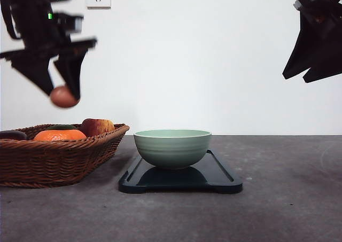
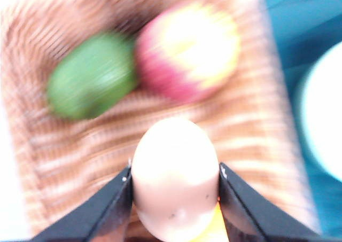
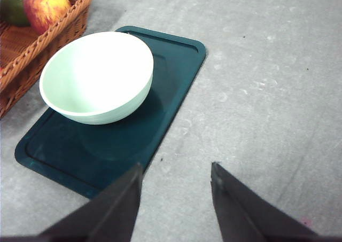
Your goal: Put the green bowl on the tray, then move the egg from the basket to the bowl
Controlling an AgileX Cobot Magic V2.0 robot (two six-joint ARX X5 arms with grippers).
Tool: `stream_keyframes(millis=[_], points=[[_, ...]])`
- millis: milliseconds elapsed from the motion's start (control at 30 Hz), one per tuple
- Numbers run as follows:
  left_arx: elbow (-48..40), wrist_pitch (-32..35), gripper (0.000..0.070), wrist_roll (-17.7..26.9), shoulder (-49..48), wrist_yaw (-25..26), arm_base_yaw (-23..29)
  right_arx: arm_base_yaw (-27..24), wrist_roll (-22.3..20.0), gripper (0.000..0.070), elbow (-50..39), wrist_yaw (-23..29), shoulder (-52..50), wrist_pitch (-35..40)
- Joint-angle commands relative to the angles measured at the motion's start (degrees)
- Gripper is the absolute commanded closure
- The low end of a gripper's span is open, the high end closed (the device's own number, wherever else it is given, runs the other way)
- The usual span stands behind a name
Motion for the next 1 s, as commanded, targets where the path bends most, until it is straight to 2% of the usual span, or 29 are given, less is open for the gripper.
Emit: stream_keyframes(millis=[0,100,267,667,967], points=[[1.38,1.88,0.0472,-0.33,0.17,4.35,-1.19,0.28,0.57,0.0446,0.44,-0.03,0.44,0.43],[1.38,5.39,0.0472,-0.12,0.08,9.31,-3.68,0.28,0.56,0.0447,0.44,-0.01,0.44,0.51],[1.38,12.27,0.0472,0.22,2.46,9.54,-8.65,0.28,0.55,0.0447,0.44,-0.01,0.46,0.59],[1.38,19.43,0.0472,0.26,13.77,0.96,-18.8,0.28,0.52,0.0447,0.44,-0.03,0.44,0.52],[1.38,21.81,0.0472,0.24,18.9,-6.2,-21.92,0.28,0.53,0.0447,0.44,-0.03,0.44,0.15]])
